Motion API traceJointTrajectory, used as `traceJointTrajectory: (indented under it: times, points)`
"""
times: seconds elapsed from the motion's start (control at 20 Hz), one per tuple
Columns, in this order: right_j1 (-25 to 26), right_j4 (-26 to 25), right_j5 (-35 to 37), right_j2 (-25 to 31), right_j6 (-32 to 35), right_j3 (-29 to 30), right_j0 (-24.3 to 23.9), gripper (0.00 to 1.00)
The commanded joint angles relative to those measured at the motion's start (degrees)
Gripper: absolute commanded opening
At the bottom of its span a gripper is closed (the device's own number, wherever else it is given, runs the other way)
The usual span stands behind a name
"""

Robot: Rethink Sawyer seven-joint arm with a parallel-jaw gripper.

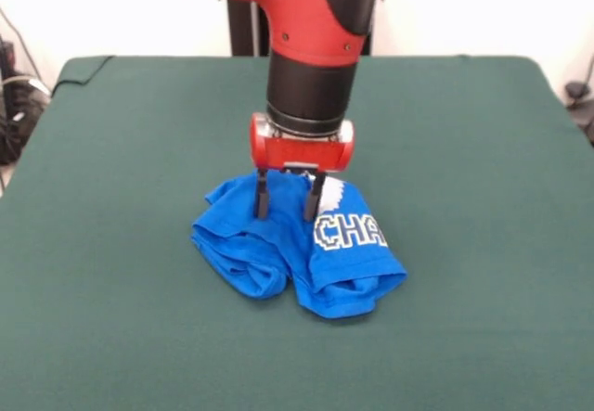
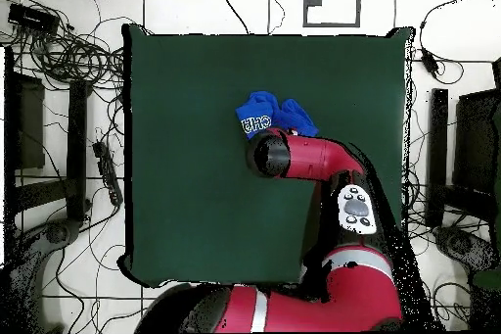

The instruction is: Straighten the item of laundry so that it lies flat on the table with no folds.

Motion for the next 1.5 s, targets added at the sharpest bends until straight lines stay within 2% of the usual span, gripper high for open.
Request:
traceJointTrajectory:
  times: [0.05,0.35,0.95,1.2,1.5]
  points:
    - [3.10,5.10,5.96,2.44,13.82,2.02,3.12,1.00]
    - [-0.27,7.73,8.34,1.87,15.04,4.91,5.40,1.00]
    - [-1.15,11.73,14.04,2.69,13.47,2.61,6.82,1.00]
    - [1.05,13.22,10.58,3.85,14.08,3.00,6.98,1.00]
    - [4.19,15.79,6.78,8.36,12.59,3.73,4.94,1.00]
